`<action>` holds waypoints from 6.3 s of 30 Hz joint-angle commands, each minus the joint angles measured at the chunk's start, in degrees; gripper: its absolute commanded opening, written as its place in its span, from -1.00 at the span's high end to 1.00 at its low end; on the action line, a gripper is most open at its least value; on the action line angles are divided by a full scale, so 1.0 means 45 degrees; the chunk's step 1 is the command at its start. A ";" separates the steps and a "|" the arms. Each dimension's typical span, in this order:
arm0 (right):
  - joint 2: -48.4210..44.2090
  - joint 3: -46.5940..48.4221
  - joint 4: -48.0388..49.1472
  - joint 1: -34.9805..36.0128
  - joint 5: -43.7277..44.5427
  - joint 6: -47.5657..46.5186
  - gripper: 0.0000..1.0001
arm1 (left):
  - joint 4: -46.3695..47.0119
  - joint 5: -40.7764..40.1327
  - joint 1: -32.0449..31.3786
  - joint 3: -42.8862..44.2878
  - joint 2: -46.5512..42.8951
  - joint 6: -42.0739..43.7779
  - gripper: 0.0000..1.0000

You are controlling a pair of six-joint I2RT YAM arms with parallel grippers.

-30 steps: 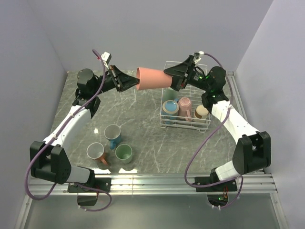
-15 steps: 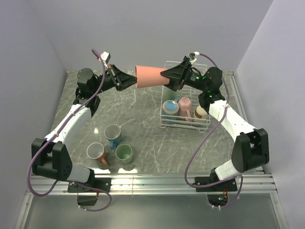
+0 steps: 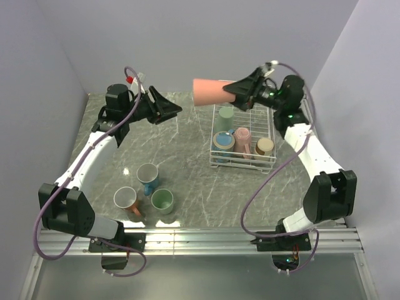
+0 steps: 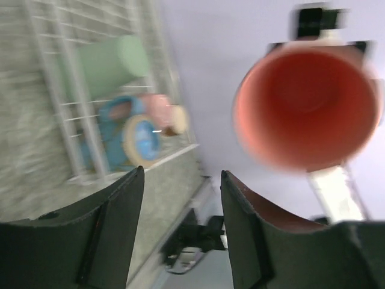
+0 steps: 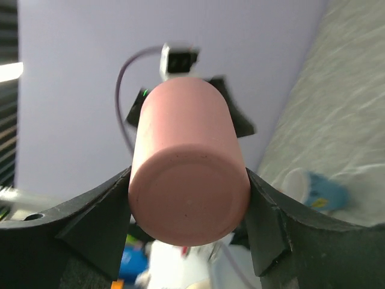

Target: Load the cups into the dish rack

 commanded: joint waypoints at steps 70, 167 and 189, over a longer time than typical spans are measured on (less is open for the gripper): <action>0.3606 0.4985 -1.6422 0.0976 1.7344 -1.2271 -0.89 | -0.9255 -0.6620 0.0135 0.0081 -0.1157 0.5312 -0.06; 0.0832 0.4243 -0.4056 0.1697 -0.0508 -0.5746 -0.99 | 1.6504 0.2109 -0.1272 0.0921 0.3510 -1.1406 0.99; 0.0832 0.4869 -0.6011 0.1133 0.0156 -0.7056 1.00 | 1.1176 0.1601 -0.0805 -0.0465 0.2127 -0.7429 -0.21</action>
